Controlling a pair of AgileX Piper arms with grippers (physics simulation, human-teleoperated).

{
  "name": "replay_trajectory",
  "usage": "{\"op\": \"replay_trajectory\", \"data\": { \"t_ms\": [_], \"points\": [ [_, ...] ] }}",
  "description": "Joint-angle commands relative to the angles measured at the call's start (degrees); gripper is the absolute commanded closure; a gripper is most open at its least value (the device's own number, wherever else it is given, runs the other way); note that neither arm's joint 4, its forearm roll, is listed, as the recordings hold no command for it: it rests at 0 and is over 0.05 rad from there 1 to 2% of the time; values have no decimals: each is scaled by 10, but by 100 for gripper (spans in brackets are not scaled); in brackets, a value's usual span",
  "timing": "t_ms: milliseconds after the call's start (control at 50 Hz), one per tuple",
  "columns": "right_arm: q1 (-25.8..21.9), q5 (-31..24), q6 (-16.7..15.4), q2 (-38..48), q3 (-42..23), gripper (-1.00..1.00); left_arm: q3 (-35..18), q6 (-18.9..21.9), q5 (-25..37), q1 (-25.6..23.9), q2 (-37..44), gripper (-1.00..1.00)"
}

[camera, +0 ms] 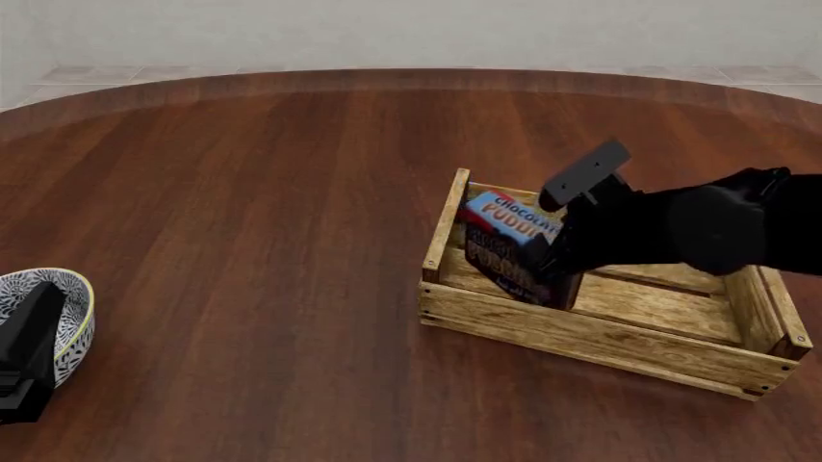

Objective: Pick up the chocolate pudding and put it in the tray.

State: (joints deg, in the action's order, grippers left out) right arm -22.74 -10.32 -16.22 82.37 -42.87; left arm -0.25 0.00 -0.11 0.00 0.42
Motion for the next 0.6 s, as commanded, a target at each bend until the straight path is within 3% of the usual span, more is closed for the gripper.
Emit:
{"op": "replay_trajectory", "data": {
  "t_ms": [20, 260, 460, 480, 600],
  "points": [
    [8, -51, -6, -47, -29, -100, 0, 0, 0, 0, 0, -100],
    [12, -151, -41, -132, -91, -100, 0, 0, 0, 0, 0, -100],
    [6, -247, -87, -230, -156, -100, 0, 0, 0, 0, 0, -100],
    [4, -253, -102, -246, -156, -100, 0, 0, 0, 0, 0, -100],
    [0, -292, -104, -305, -190, -100, 0, 0, 0, 0, 0, -100]
  ]
}}
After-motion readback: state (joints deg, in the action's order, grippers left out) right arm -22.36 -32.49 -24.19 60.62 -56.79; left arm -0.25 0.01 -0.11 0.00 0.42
